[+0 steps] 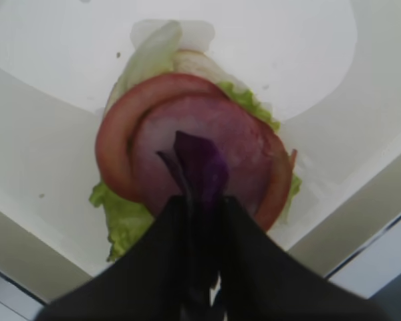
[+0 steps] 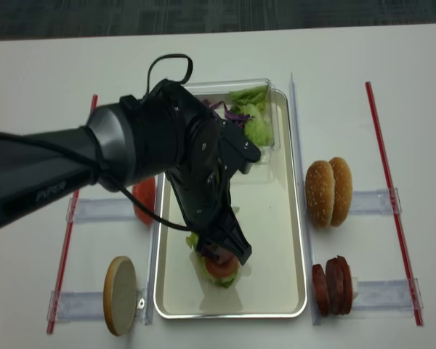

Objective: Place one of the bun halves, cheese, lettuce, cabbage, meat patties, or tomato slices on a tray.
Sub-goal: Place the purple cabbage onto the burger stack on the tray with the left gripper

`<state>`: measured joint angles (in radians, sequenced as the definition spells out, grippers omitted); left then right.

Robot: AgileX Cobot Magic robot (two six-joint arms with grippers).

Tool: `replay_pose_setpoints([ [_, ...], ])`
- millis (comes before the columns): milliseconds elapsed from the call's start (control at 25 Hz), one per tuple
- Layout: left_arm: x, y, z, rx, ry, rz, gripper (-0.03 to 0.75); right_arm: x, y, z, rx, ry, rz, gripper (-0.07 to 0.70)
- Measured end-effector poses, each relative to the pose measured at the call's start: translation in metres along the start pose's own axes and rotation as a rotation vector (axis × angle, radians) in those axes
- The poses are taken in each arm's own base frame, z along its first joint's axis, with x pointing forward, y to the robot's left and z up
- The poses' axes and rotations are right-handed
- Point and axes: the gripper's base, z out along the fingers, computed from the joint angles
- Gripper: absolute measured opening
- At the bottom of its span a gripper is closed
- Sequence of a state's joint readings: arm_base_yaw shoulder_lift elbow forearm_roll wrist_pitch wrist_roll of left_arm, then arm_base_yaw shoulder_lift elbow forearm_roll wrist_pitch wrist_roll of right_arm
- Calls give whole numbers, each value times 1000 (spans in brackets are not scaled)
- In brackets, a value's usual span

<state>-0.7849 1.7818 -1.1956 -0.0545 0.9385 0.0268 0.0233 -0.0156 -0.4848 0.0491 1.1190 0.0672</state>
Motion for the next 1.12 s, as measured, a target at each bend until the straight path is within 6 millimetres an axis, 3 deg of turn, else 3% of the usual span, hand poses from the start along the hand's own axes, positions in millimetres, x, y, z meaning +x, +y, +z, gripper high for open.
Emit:
replay_pose_setpoints([
  [880, -1, 2, 1, -19, -13, 56, 98, 0, 0, 0, 0, -4, 0, 613],
  [1120, -3, 0, 15, 10, 23, 35, 105, 0, 0, 0, 0, -4, 0, 613],
])
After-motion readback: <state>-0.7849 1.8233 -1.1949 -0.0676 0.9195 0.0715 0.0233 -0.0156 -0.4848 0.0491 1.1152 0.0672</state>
